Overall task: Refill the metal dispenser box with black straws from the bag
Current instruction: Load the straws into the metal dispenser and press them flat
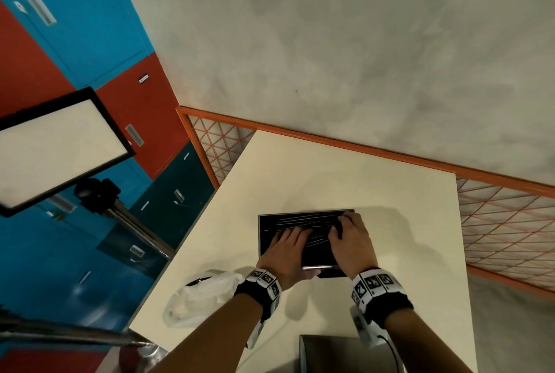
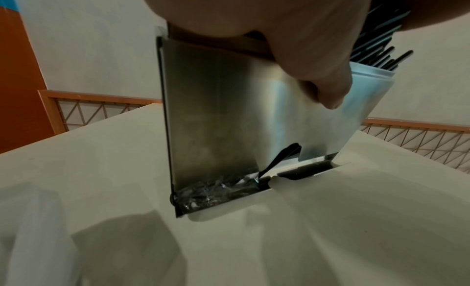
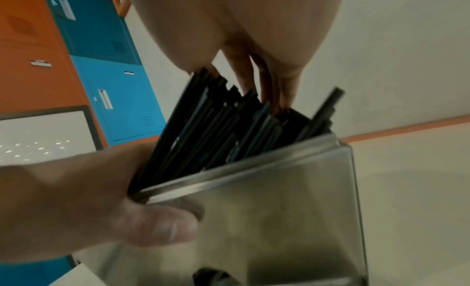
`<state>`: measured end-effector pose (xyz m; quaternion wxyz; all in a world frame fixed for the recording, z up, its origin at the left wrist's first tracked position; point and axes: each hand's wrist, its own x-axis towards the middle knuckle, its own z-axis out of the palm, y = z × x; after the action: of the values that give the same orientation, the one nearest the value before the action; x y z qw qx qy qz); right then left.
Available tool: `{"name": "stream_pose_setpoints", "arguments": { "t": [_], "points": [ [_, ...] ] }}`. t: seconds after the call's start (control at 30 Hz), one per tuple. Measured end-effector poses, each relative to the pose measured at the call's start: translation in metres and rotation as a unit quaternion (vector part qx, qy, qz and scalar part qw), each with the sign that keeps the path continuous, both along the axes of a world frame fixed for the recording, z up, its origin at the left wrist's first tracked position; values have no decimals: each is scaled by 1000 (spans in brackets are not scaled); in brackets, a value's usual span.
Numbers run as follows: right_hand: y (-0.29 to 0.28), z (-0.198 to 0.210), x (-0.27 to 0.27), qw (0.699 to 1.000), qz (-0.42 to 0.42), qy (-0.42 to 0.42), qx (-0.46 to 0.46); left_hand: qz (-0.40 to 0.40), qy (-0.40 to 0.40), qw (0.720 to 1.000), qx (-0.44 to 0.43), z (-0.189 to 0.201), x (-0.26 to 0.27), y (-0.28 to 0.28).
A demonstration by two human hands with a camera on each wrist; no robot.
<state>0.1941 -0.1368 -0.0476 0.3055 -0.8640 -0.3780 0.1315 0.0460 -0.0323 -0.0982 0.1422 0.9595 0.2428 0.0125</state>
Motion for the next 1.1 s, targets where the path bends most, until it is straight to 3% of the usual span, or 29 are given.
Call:
{"name": "stream_pose_setpoints", "arguments": {
  "t": [0.27,0.47,0.67,0.9,1.1],
  "points": [
    [20,7,-5,992,4,12,-128,1,6,1000,-10,-2,-3,-4],
    [23,5,0,976,60,-31,-209,-11,-30,999,22,-8,-7,-10],
    [18,3,-6,968,87,-107,-209,1,-88,994,62,-9,-8,-9],
    [12,9,-11,947,110,-188,-237,22,-55,997,40,-7,-6,-11],
    [13,15,-10,960,90,-182,-193,15,-34,999,30,-6,-5,-9]
  ]
}}
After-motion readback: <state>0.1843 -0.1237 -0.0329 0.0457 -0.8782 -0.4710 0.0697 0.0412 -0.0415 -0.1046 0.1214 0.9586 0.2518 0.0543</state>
